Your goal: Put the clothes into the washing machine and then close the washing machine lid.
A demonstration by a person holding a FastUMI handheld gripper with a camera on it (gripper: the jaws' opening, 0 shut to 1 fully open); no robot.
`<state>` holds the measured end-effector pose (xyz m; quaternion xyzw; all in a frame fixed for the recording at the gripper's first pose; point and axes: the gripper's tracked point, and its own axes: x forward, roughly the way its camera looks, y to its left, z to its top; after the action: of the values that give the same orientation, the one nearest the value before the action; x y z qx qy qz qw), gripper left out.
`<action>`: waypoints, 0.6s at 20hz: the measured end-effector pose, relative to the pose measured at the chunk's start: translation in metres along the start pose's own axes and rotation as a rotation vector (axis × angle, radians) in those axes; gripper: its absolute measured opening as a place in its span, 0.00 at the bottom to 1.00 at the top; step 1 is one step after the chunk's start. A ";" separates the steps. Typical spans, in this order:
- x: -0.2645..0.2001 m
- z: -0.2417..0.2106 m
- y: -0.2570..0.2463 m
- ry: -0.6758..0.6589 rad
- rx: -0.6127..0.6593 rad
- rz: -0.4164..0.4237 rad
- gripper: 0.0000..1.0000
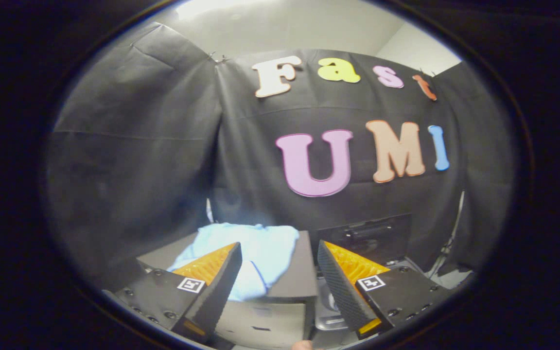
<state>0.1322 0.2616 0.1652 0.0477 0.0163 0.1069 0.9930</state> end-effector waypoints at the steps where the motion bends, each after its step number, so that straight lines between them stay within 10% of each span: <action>1: 0.009 0.001 0.007 0.018 0.001 -0.016 0.97; 5: 0.055 0.013 0.040 0.020 -0.172 -0.027 0.98; 12: 0.127 -0.043 0.094 0.285 -0.068 0.037 1.00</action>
<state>0.2349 0.3838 0.1284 -0.0015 0.1527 0.1315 0.9795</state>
